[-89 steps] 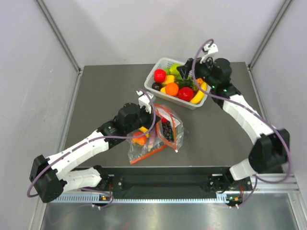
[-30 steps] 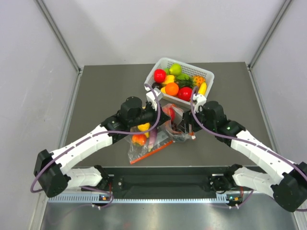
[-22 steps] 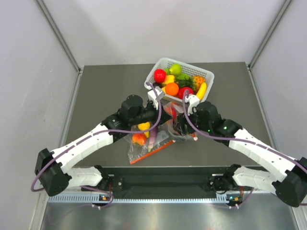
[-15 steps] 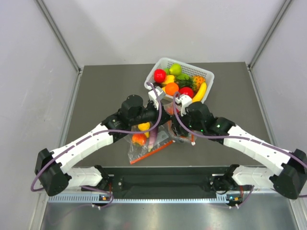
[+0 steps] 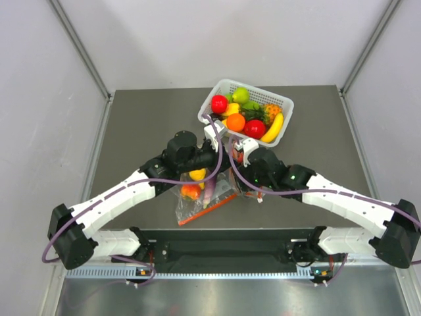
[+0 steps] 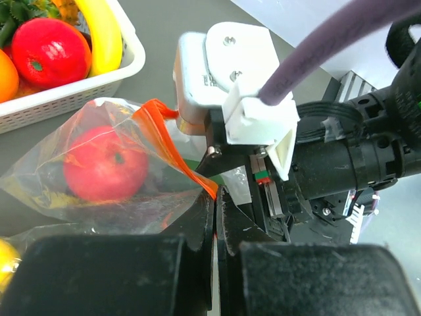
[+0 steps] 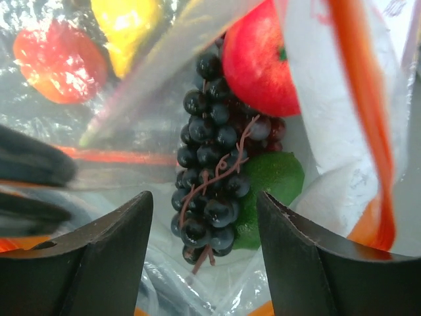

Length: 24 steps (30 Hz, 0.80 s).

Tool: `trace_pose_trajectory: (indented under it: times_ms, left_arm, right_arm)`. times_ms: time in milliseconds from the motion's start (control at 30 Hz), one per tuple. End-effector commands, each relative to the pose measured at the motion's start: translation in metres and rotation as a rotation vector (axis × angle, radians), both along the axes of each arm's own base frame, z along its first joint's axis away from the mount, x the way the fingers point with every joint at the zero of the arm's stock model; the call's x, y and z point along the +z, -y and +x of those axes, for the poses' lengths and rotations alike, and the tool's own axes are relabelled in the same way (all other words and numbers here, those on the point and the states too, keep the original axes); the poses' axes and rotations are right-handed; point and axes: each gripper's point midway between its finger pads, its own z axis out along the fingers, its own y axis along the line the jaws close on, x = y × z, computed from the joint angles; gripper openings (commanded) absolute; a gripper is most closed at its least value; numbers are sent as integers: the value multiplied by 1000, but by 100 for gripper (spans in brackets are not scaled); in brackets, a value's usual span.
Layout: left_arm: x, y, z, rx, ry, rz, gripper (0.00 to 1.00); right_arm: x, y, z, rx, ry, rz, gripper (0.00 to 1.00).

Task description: Open the zip-top bag and remove the fake food

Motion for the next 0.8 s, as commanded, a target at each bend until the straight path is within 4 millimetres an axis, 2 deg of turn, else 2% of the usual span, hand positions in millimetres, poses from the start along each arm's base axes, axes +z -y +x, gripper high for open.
trace_pose_trajectory:
  times_ms: [0, 167, 267, 333, 400, 500, 533, 567, 667, 767]
  left_arm:
    - [59, 4, -4, -26, 120, -136, 0]
    - [61, 0, -3, -10, 133, -130, 0]
    - [65, -2, -5, -9, 137, -138, 0]
    - [66, -2, -7, -16, 132, -144, 0]
    - [67, -2, -9, -20, 132, -149, 0]
    - [66, -1, -9, -23, 128, -148, 0]
    - [63, 0, -9, -26, 124, -143, 0]
    - [60, 0, -9, -25, 122, -136, 0]
    - [53, -2, -6, -9, 121, -114, 0]
    - [44, -5, 1, 28, 124, -87, 0]
  right_arm:
    - [-9, 6, -10, -21, -22, -11, 64]
    - [-35, 7, -19, -35, -78, -28, 63]
    - [-39, 8, -22, -39, -80, -16, 61]
    - [-43, 8, -23, -38, -80, -16, 55]
    - [-43, 5, -20, -42, -64, 3, 52]
    - [-43, 2, -14, -53, -31, 26, 39]
    - [-43, 3, -14, -56, -27, 27, 30]
    - [-42, 2, -12, -59, -19, 31, 26]
    - [-32, 4, -10, -69, 4, 38, 20]
    - [-12, 8, -9, -69, 44, 67, 11]
